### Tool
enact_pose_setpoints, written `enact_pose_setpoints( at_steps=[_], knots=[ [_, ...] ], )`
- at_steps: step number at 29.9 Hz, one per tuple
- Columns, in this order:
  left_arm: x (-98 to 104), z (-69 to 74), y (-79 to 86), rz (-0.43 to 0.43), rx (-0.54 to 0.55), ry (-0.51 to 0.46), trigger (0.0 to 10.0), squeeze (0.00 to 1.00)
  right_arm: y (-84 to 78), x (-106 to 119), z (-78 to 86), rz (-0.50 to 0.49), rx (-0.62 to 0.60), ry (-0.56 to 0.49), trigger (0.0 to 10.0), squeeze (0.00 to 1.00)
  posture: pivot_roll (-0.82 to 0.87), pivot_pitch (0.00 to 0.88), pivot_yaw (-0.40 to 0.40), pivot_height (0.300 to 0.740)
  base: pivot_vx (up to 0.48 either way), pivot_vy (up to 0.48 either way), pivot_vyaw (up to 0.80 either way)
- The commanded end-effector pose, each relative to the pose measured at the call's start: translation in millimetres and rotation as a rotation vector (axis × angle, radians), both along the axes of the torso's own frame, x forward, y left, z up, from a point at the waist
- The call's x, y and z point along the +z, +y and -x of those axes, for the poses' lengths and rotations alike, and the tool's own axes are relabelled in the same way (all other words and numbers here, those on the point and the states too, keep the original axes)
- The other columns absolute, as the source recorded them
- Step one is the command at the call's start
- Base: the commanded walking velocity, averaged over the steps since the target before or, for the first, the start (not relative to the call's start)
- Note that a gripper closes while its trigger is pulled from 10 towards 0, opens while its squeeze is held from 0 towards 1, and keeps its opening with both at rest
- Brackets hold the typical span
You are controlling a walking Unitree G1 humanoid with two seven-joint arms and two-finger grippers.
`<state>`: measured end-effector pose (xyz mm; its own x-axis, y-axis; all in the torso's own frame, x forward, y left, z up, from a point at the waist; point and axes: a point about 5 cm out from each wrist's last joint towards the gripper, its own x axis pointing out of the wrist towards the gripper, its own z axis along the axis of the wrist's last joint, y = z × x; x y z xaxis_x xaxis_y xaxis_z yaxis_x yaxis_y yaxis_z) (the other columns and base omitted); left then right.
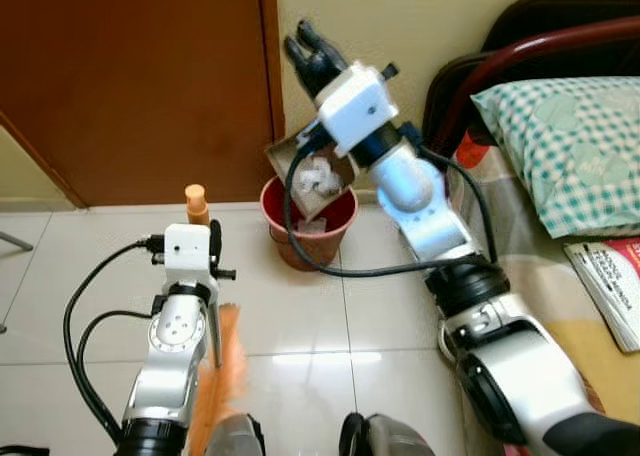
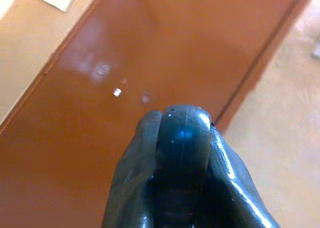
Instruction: Sweep floor
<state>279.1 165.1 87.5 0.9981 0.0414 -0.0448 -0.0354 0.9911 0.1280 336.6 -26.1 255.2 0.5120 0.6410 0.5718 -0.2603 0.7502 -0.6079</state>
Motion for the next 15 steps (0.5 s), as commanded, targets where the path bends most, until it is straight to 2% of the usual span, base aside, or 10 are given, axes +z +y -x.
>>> enact_pose_setpoints(
  at_steps=[1,6,12,15],
  knots=[
    [-5.5,2.2,-1.2,-0.001,0.004,0.022,10.0,0.00,5.1,3.7,8.5,0.034,0.031,-0.113,10.0,0.00,0.02,0.098,-0.062,0.740,0.000,0.000,0.00],
    [-5.4,2.4,-3.2,0.002,0.001,0.021,10.0,0.00,12.2,-17.5,14.7,0.133,0.060,-0.153,10.0,0.00,0.02,0.101,-0.061,0.740,0.000,0.000,0.00],
    [-4.7,0.8,-5.3,0.006,-0.006,0.019,10.0,0.00,15.3,-30.9,17.4,0.177,0.081,-0.148,10.0,0.00,0.02,0.103,-0.061,0.740,0.000,0.000,0.00],
    [-4.2,0.2,-6.4,0.007,-0.009,0.017,10.0,0.00,13.2,-30.5,18.1,0.161,0.075,-0.152,10.0,0.00,0.02,0.103,-0.061,0.740,0.000,0.000,0.00]
  ],
)
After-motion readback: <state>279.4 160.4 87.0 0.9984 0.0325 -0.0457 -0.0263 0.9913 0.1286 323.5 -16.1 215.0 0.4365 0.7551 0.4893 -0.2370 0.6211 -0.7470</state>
